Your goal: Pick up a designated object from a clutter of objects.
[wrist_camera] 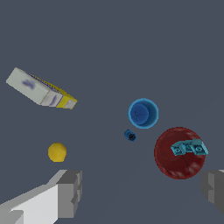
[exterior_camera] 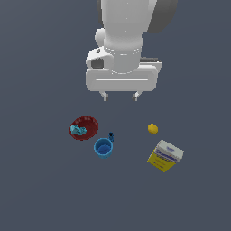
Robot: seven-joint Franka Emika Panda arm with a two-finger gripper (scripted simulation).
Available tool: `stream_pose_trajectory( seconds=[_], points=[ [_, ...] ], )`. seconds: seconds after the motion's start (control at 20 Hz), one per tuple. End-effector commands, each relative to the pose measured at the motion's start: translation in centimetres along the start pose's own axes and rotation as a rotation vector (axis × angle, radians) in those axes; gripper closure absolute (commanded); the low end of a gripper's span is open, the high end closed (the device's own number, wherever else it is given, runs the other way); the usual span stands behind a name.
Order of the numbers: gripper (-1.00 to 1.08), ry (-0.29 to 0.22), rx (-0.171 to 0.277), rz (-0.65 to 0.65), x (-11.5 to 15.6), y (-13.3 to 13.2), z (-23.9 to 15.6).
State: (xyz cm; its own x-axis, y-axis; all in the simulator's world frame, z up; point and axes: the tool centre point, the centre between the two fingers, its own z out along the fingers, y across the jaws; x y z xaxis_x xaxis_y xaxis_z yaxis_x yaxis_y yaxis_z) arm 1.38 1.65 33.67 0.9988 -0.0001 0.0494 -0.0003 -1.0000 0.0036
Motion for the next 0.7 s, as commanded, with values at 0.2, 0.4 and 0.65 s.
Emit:
stream_pose_trajectory(
  seconds=[0.2,0.4,0.65],
  points=[
    [-0.2,-0.007,0.008,-0.002,-0.02,-0.34,0.21],
    [-0.2,-0.013,0.015,-0.006,-0.03,-0.62,0.4],
    [-0.2,-0.013,0.015,-0.007,-0.01,-0.6,0.41]
  ],
)
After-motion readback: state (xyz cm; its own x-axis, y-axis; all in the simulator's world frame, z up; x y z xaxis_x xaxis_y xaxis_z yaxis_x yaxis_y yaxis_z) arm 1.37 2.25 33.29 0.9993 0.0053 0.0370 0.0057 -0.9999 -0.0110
